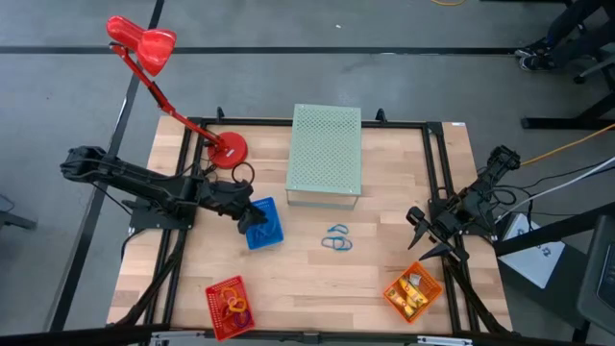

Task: Pick & Place Office Desk Supplies
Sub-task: Put the blue rubber band into the blue basket

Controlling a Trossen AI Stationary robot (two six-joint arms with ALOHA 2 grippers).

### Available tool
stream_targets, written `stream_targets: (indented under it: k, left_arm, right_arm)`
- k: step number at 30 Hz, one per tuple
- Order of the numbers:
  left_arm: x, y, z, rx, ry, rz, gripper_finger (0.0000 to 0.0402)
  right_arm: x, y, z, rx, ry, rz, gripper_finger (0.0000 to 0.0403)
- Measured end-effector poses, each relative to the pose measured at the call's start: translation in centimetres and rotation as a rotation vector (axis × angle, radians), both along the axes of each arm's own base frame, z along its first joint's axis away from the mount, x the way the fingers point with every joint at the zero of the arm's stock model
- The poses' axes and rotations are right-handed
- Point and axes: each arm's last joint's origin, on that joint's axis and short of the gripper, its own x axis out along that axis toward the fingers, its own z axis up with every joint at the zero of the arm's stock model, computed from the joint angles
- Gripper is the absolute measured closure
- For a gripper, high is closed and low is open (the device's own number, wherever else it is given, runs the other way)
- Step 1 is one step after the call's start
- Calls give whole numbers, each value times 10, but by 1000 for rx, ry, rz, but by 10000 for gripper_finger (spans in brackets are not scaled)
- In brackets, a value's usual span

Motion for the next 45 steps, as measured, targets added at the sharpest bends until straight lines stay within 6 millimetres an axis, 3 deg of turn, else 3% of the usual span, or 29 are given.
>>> stream_targets:
  k: [6,13,21,26,30,35,41,45]
  left_arm:
    - [2,-1,5,-106,-39,25,233]
    - [15,-6,42,-162,-292,37,241]
    - [18,-2,52,-167,-313,118,253]
    - [26,-6,55,-165,-270,109,254]
    - [51,-14,60,-92,-143,37,257]
    - [98,-24,71,45,-58,-71,258]
    - [154,-33,63,272,190,-213,258]
    - [193,-40,60,389,218,-315,258]
  right_arm:
    - [0,0,0,0,0,0,225]
    - [0,0,0,0,0,0,225]
    - [0,0,0,-1,0,0,225]
    - [0,0,0,-121,-103,-13,225]
    - [1,-2,8,-192,-247,-104,225]
    - [0,-9,25,-74,-343,-293,225]
    - [1,-15,28,43,-272,-462,224]
    - [1,-16,28,129,-223,-468,224]
